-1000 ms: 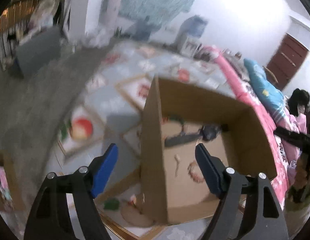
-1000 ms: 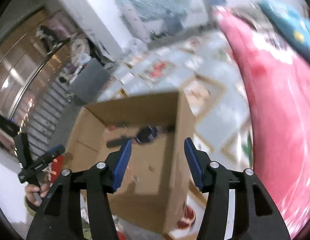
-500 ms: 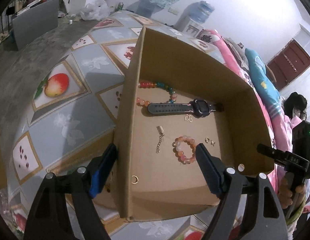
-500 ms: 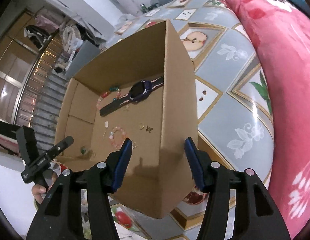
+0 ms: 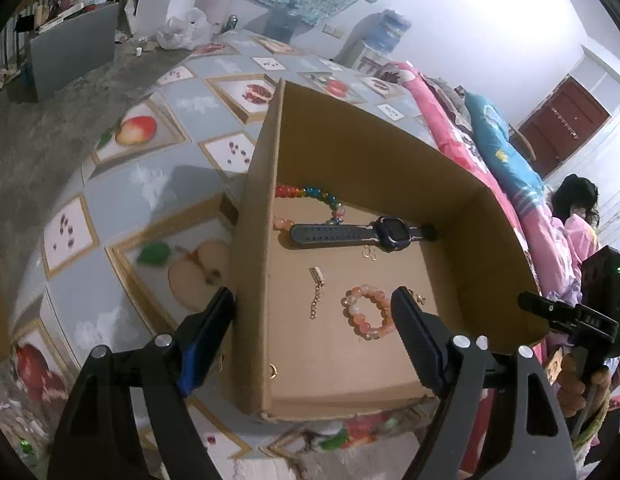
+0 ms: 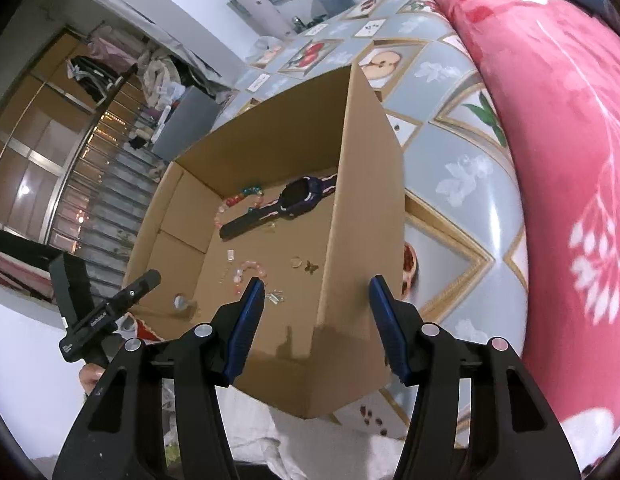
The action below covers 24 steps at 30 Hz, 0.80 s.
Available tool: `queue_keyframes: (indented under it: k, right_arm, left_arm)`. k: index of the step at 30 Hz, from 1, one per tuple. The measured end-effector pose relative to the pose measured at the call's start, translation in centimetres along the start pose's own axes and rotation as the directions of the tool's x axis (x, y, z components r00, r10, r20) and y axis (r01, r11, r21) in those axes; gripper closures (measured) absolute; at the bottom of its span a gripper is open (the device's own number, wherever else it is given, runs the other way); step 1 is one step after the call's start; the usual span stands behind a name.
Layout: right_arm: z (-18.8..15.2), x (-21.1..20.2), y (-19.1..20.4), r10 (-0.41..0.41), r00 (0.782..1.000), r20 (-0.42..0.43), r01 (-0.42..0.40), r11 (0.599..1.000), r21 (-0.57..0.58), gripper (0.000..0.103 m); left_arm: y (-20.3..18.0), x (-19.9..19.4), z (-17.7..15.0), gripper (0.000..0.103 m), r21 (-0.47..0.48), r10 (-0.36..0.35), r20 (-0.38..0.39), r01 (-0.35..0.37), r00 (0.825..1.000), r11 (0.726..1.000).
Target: Organize jewelry
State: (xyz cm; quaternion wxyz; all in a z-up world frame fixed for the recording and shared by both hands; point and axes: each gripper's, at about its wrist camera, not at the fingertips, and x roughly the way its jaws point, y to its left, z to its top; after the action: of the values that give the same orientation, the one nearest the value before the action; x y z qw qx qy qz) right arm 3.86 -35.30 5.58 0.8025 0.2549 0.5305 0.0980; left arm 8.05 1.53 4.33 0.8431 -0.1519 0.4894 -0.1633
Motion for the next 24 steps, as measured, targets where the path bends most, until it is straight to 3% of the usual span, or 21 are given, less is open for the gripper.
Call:
queue_keyframes:
  k: [3, 9, 12, 14, 16, 20, 24]
  right_arm:
    - [-0.7, 0.5, -0.4, -0.006, 1.000, -0.006, 0.007, 1.000, 0.021, 0.049]
    - [-2.5, 0.1, 0.3, -0.047, 0.997, 0.068, 0.048, 0.999, -0.018, 0.049]
    - [-4.0, -1.2, 0.8, -0.079, 0.985, 0.155, 0.085, 0.996, -0.031, 0.039]
    - [-5.6, -2.2, 1.1, -0.141, 0.963, 0.231, 0.154, 0.987, -0.040, 0.035]
    - [-7.5, -3.2, 1.4, -0.206, 0.932, 0.300, 0.229, 0.972, -0.045, 0.027]
    - [-10.7, -4.3, 1.7, -0.294, 0.878, 0.377, 0.330, 0.943, -0.035, 0.018]
    - [-12.5, -3.6, 2.5, -0.338, 0.860, 0.383, 0.389, 0.919, -0.062, 0.012]
  left_arm:
    - [0.3, 0.8, -1.1, 0.025, -0.024, 0.003, -0.022, -0.003, 1.000, 1.000]
    - [0.3, 0.3, -2.3, 0.025, 0.006, 0.009, 0.032, -0.009, 0.999, 1.000]
    - [0.0, -1.4, -3.0, 0.024, 0.033, 0.018, 0.094, -0.021, 0.995, 0.999]
    - [-0.2, -2.9, -3.6, 0.022, 0.052, 0.049, 0.145, -0.057, 0.988, 0.997]
    - [-0.2, -3.9, -4.2, 0.014, 0.055, 0.079, 0.184, -0.091, 0.980, 0.994]
    - [-0.1, -6.3, -5.8, 0.006, 0.052, 0.165, 0.281, -0.187, 0.945, 0.981]
    - [-0.2, -7.3, -7.0, 0.006, 0.042, 0.234, 0.306, -0.258, 0.923, 0.965]
